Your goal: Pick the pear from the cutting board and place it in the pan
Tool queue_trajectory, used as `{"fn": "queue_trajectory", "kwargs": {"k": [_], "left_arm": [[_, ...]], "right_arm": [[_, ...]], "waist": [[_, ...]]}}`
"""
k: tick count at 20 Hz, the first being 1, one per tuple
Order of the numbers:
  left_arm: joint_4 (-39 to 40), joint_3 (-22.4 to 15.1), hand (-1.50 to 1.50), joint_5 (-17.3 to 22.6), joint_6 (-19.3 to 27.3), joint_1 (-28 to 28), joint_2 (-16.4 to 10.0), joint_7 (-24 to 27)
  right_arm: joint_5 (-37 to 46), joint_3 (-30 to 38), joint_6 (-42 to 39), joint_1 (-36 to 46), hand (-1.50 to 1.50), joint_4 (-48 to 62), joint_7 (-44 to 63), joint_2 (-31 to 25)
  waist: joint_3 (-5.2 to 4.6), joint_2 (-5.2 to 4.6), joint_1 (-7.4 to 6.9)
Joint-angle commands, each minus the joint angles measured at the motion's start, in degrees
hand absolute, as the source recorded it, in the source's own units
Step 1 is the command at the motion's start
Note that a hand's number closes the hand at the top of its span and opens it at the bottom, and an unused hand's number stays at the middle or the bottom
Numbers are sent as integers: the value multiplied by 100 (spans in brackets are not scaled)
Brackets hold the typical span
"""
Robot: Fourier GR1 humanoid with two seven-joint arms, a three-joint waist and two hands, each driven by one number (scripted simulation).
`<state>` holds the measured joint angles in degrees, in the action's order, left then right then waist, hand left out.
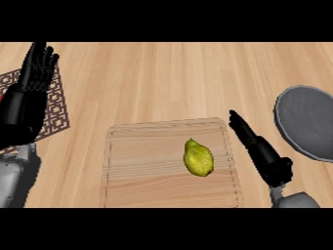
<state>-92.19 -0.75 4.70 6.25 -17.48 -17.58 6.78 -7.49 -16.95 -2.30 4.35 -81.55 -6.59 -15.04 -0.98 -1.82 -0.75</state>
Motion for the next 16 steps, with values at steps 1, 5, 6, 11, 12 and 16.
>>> {"fn": "queue_trajectory", "kwargs": {"k": [1, 5, 6, 11, 12, 16], "left_arm": [[112, 95, 0, 70, -25, 256, 29, -56], [480, -10, 0, 55, 123, 291, 189, -445], [476, -5, 0, 62, 87, 290, 128, -555], [735, -73, 0, 71, 246, 566, 353, -949], [816, -10, 0, 51, 280, 296, 290, -1110], [845, -20, 0, 45, 194, 514, 319, -853]], "right_arm": [[-445, -144, -732, 230, 150, 543, -302, 321], [-1981, -488, -2464, 421, 150, 534, -595, 1071], [-2204, -638, -2808, 457, 150, 554, -659, 1249], [-2120, 772, -3465, 626, -150, 2332, -2268, 363], [-1860, 916, -3442, 825, -150, 2636, -2547, 219], [-1406, 1181, -4190, 1291, -150, 3617, -3349, -564]], "waist": [[104, 155, -23], [177, -85, -432], [202, -109, -576], [124, 99, -79], [125, 95, -53], [126, 92, -131]]}}
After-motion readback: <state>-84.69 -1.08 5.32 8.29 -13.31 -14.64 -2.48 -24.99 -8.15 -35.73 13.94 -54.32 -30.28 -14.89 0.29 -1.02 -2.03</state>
